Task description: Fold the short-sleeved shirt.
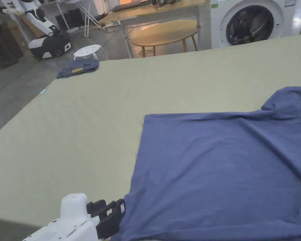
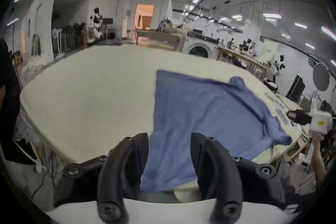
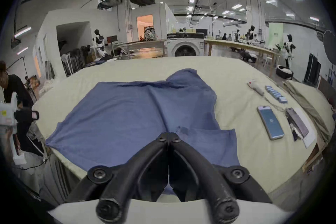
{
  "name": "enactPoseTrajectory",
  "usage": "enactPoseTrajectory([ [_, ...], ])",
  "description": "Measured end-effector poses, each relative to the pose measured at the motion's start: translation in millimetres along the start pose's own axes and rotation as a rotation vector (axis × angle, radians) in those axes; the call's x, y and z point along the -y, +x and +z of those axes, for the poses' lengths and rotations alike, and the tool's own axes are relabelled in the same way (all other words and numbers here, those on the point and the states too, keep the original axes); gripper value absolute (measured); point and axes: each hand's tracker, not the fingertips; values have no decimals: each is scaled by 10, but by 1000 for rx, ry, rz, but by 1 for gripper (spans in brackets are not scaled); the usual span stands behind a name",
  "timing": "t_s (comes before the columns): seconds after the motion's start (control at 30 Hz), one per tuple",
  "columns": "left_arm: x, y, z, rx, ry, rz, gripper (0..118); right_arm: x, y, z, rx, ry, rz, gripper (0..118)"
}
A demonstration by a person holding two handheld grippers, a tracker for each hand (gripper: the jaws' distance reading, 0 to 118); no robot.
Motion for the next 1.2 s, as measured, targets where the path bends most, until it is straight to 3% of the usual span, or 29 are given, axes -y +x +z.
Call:
enactPoseTrajectory([
  [0.17, 331, -89, -311, 38, -96, -11, 46, 85, 80, -23, -18, -42, -54, 0],
  [0.33, 417, 23, -627, -19, -165, -48, 45, 114, 170, 46, 1, -57, -67, 0],
  [0.4, 393, 112, -622, -75, -155, -73, 32, 118, 218, 92, 20, -62, -76, 0],
  [0.5, 475, 286, -680, -40, -161, -83, 19, 149, 318, 174, 42, -67, -108, 0],
  [0.53, 495, 366, -729, -99, -169, -120, 0, 153, 362, 202, 50, -70, -125, 0],
  [0.67, 414, 363, -736, -89, -209, -124, 0, 227, 599, 346, 123, -48, -169, 0],
  [0.73, 382, 330, -710, -85, -214, -114, 0, 280, 713, 353, 213, -46, -178, 1],
  [0.77, 384, 355, -716, -87, -221, -130, 0, 312, 775, 310, 229, -75, -173, 13],
  [0.83, 374, 449, -695, -106, -234, -176, 0, 434, 920, 195, 231, -150, -170, 52],
  [0.93, 369, 524, -693, -129, -236, -165, 0, 576, 947, 68, 240, -215, -147, 52],
  [1.07, 360, 520, -643, -123, -229, -140, 0, 707, 923, -47, 155, -258, -184, 52],
  [1.1, 340, 509, -631, -121, -232, -132, 0, 740, 924, -90, 141, -276, -192, 48],
  [1.13, 330, 512, -627, -118, -236, -127, 0, 757, 922, -125, 141, -288, -194, 33],
  [1.2, 320, 527, -613, -115, -241, -126, 0, 757, 891, -94, 145, -263, -193, 16],
])
